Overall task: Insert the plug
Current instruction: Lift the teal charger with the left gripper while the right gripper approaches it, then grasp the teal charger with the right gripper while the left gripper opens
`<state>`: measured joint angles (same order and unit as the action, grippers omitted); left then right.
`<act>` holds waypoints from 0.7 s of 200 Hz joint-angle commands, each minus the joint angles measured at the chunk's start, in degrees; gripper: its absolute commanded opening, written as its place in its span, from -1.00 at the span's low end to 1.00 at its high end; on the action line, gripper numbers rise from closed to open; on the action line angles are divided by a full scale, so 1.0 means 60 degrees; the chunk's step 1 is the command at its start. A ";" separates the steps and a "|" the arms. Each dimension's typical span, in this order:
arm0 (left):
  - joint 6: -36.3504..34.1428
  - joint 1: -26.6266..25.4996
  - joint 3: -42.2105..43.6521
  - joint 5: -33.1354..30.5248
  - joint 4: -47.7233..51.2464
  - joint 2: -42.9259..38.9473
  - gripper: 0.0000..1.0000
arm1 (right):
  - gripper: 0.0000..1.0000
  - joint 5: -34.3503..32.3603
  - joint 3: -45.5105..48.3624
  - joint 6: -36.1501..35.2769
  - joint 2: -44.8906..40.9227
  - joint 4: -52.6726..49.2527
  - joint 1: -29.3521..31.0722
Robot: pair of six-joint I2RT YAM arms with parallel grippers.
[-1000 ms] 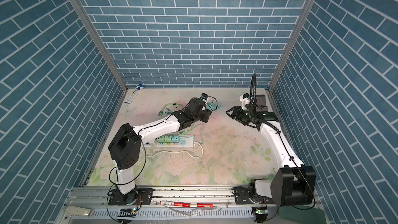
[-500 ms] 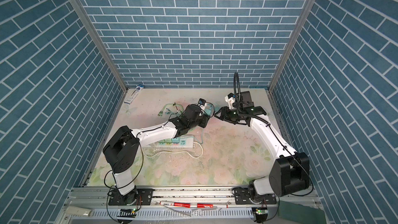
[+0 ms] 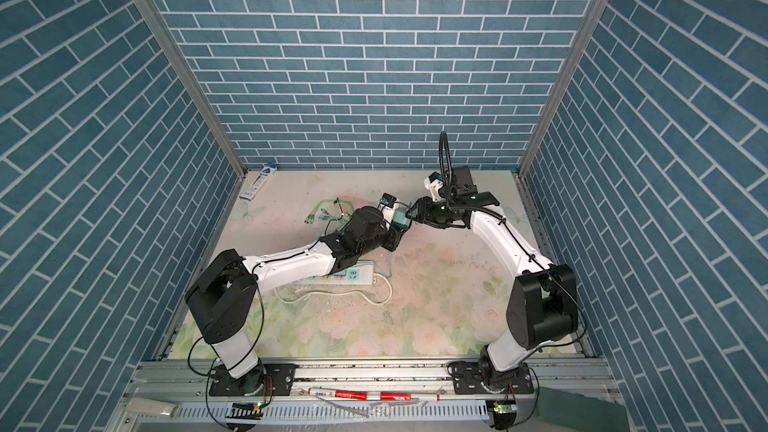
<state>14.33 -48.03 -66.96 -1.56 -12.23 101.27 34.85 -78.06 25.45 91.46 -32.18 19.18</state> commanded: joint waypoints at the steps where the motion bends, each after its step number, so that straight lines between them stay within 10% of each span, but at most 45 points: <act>1: -0.0219 -0.0095 0.0071 0.0298 -0.0350 -0.0238 -0.57 | -0.01 0.0380 -0.0660 -0.0646 0.0234 -0.0396 0.0030; 140: -0.0522 -0.0183 0.0243 0.0800 -0.0699 -0.0405 -0.58 | -0.01 0.1101 -0.1153 -0.1971 0.1022 -0.1257 0.0044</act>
<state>12.40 -48.66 -66.48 1.63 -13.78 101.23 38.74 -81.56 17.39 96.47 -38.68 19.20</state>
